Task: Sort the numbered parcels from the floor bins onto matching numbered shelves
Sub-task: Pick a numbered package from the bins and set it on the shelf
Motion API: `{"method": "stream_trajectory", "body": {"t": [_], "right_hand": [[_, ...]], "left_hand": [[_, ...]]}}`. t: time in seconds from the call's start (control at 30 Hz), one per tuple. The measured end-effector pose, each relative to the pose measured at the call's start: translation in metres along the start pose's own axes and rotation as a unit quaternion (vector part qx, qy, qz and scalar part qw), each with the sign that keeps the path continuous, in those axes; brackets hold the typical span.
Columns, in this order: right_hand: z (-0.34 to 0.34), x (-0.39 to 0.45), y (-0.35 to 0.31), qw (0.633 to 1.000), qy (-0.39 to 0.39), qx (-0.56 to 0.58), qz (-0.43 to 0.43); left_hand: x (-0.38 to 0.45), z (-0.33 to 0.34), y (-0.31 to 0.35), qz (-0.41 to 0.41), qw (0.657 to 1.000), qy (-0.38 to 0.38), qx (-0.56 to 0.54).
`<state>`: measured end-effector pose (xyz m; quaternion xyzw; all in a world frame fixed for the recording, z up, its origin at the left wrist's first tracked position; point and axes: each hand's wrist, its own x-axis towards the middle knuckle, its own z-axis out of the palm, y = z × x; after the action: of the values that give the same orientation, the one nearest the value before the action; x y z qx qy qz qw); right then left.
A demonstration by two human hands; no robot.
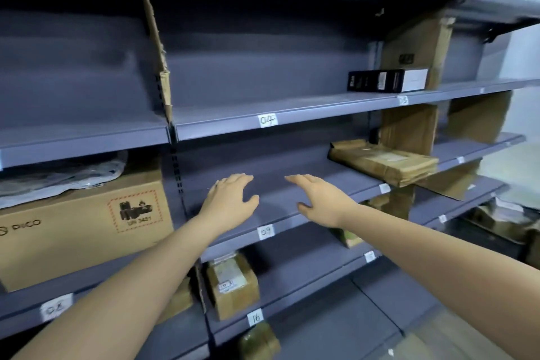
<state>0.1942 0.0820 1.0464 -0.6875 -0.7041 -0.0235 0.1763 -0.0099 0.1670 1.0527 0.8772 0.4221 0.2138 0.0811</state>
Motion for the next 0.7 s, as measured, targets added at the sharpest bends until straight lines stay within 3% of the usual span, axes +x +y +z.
{"method": "stream_trajectory", "body": {"t": [0.4, 0.7], "right_hand": [[-0.066, -0.118, 0.183, 0.995, 0.002, -0.044, 0.086], [-0.078, -0.216, 0.335, 0.967, -0.004, -0.068, 0.244]], "left_hand": [[0.062, 0.115, 0.205, 0.098, 0.991, -0.072, -0.048], [0.126, 0.237, 0.36, 0.239, 0.951, -0.19, -0.044]]}}
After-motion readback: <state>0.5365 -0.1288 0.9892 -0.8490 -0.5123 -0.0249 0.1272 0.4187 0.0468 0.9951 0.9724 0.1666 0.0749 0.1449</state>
